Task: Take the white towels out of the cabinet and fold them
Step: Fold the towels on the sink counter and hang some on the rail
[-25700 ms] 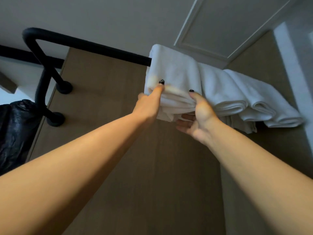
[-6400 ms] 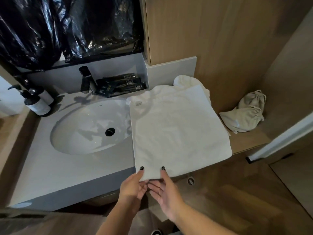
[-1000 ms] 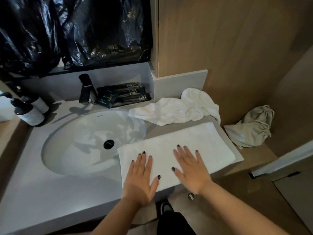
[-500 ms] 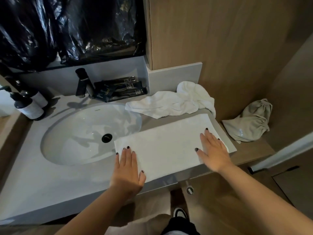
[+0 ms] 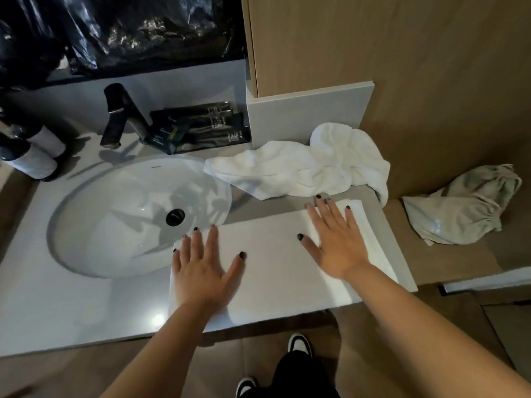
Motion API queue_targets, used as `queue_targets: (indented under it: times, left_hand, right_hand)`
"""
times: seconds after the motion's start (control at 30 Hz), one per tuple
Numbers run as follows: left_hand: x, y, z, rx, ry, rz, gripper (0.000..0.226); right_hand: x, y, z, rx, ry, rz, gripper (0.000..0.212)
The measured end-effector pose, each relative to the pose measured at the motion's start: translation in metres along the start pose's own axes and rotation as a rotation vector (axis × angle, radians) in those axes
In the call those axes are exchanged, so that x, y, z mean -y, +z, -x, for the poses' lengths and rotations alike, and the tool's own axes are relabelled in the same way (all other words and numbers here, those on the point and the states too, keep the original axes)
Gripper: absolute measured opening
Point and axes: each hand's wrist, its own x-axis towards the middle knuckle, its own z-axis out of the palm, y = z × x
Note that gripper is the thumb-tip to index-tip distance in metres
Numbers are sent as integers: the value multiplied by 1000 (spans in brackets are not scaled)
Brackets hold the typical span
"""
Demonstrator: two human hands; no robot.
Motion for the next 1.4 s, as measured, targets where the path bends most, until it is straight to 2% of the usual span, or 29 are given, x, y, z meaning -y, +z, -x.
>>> queue_targets:
  times: [0.17, 0.27, 0.33, 0.37, 0.43, 0.5, 0.63, 0.73, 0.83, 0.97, 1.07, 1.13, 1.2, 1.3, 1.33, 1.4]
  left_hand:
    - [9, -5, 1, -28, -140, 97, 85]
    - [15, -8, 6, -57, -200, 131, 84]
    - [15, -8, 8, -80, -194, 156, 83]
    - [13, -8, 9, -86, -174, 158, 81]
    - [11, -7, 14, -81, -124, 152, 76]
    - [11, -6, 20, -70, -128, 177, 73]
    - [17, -5, 36, -28, -164, 187, 65]
    - [12, -4, 59, 25, 67, 100, 69]
    - [17, -5, 80, 74, 252, 30, 70]
    - [45, -14, 83, 97, 371, 11, 76]
    - [55, -16, 80, 119, 383, 39, 82]
    - [58, -15, 79, 130, 375, 62, 86]
    - [63, -17, 77, 145, 391, 62, 93]
    - [72, -24, 73, 166, 467, 0, 99]
    - [73, -26, 71, 175, 478, 13, 97]
    - [77, -32, 68, 153, 433, 183, 83]
  right_hand:
    - [-29, -6, 11, -38, -49, -27, 73]
    - [-37, -11, 22, -212, -120, -290, 51]
    - [-39, -10, 31, -357, -218, -329, 40]
    - [-39, -9, 38, -373, -290, -291, 39]
    - [-40, -2, 55, -289, -450, -223, 43]
    - [-43, 4, 70, -188, -520, -185, 45]
    - [-48, 0, 75, -119, -427, -257, 45]
    - [-55, -1, 76, -110, -492, -212, 48]
    - [-76, -3, 83, -21, -564, -102, 67]
    - [-99, -9, 89, 121, -570, 62, 95]
    - [-99, -10, 90, 157, -560, 63, 99]
    - [-97, -11, 92, 153, -523, -66, 93]
    - [-96, -16, 95, 115, -452, -308, 81]
    - [-98, -21, 97, 22, -274, -620, 68]
    - [-97, -22, 97, 11, -231, -659, 63]
    - [-94, -24, 96, -23, -173, -690, 51]
